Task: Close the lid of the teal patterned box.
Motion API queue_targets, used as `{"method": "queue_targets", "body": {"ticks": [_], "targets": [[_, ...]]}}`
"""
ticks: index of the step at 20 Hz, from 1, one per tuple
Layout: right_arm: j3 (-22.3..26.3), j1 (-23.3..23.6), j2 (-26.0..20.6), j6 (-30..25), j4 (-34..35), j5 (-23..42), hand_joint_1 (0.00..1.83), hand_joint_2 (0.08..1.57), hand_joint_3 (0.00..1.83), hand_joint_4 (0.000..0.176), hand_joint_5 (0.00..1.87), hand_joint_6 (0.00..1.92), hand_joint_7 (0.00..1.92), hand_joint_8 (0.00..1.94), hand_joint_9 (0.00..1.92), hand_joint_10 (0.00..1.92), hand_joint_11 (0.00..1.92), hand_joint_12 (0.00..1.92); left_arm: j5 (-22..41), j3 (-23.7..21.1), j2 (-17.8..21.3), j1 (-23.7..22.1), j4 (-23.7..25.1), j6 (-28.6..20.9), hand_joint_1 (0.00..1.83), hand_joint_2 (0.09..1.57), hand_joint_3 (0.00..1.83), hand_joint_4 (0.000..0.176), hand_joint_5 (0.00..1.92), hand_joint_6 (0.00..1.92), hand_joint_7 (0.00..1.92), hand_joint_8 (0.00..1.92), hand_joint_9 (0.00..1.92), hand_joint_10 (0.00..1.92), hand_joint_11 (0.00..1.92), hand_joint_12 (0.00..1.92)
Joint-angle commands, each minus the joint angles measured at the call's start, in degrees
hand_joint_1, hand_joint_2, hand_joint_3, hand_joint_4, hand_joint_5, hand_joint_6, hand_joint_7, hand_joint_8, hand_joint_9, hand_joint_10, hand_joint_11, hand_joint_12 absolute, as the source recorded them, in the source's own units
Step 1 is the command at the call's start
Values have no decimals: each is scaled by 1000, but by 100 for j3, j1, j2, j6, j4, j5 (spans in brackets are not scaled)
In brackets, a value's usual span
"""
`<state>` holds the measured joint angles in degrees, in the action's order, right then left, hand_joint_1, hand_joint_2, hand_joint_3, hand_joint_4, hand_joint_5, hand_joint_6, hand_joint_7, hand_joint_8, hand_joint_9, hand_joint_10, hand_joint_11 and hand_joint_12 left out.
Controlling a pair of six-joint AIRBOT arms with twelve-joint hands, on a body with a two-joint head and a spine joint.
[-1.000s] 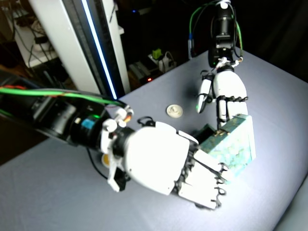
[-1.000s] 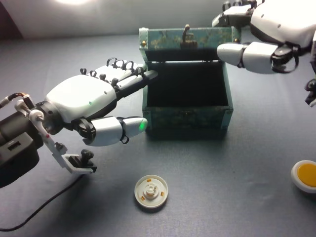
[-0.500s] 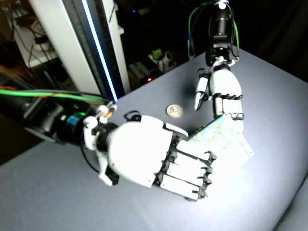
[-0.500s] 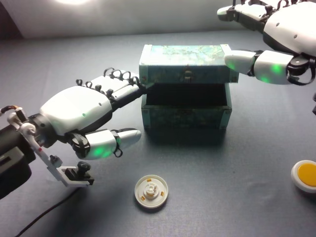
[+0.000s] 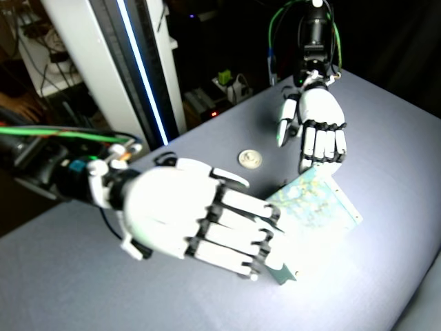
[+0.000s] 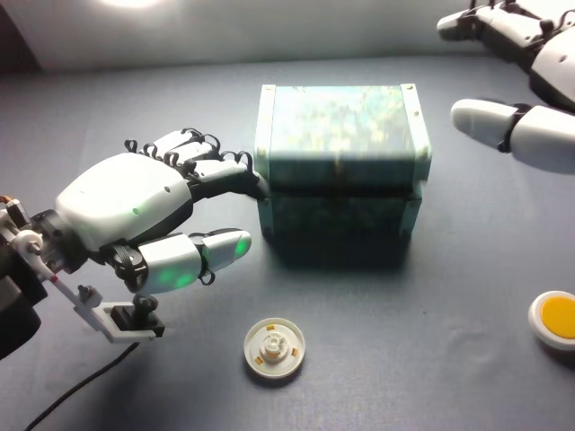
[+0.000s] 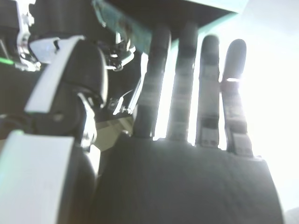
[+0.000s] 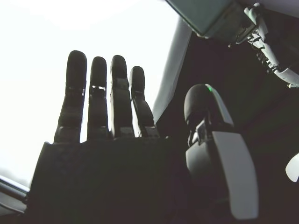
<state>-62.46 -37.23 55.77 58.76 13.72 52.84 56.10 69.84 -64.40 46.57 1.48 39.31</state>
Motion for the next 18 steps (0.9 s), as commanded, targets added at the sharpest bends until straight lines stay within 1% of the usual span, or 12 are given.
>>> {"method": "queue_targets", "body": {"ticks": [1,3,4,6,8,9,10,13,15,16,17,18], "targets": [[40,-19,-78,-90,-30,1021,36,1414,6,0,0,642,231,16,0,779,0,1549,750,-14,45,-24,-79,-21,230,1457,0,0,198,1097,329,872,154,1337,0,1866],[115,-195,-155,-230,-30,1310,46,1405,1,0,0,683,258,28,0,847,0,1584,742,-14,43,-7,-99,-21,274,1448,0,0,229,1088,326,992,199,1444,61,1910],[158,-295,-200,-292,-30,1447,34,1403,0,0,5,734,291,42,0,948,0,1631,734,-14,44,2,-111,-21,476,1478,2,130,326,1729,285,1305,267,1723,297,1921],[263,-471,-306,-390,-30,1724,1,1390,0,0,24,679,313,48,22,978,0,1634,747,-41,89,17,-122,-21,499,1502,3,174,332,1911,228,1488,222,1793,281,1921],[426,-653,-436,-404,-31,2092,16,1390,0,0,28,647,280,32,15,1011,0,1679,987,-157,239,60,-130,13,486,1509,0,176,321,1921,282,1265,157,1517,13,1921],[488,-715,-494,-404,-32,2212,16,1401,3,0,20,638,313,53,18,1086,0,1735,1106,-221,315,77,-139,67,279,1451,0,69,106,1352,197,990,49,1217,2,1712],[544,-781,-555,-404,-38,2340,63,1400,1,0,6,687,338,97,3,1173,0,1792,1221,-283,387,90,-145,125,216,1448,0,44,68,929,185,557,17,872,0,1465],[720,-962,-726,-404,-33,2701,34,1406,4,0,0,594,262,92,0,943,0,1714,1531,-456,586,153,-148,276,138,1409,0,56,21,112,80,29,46,130,0,739],[812,-1041,-799,-403,-34,2874,25,1404,2,0,0,550,230,73,0,824,0,1639,1730,-570,692,234,-219,405,154,1404,0,80,25,43,46,5,27,57,0,553],[872,-1103,-840,-403,-34,2986,48,1393,0,0,0,378,131,19,0,471,0,1472,1847,-614,741,278,-251,444,264,1429,3,79,1,1,1,0,0,1,0,124],[952,-1212,-899,-403,-33,3176,33,1394,0,0,0,243,64,23,0,299,0,1444,2001,-666,802,324,-302,485,308,1426,0,75,0,0,0,0,0,0,0,39],[1004,-1296,-940,-403,-33,3292,38,1409,2,0,0,125,12,4,0,59,0,1309,2079,-705,841,353,-330,532,298,1412,0,106,0,0,0,0,0,0,0,7]]}}
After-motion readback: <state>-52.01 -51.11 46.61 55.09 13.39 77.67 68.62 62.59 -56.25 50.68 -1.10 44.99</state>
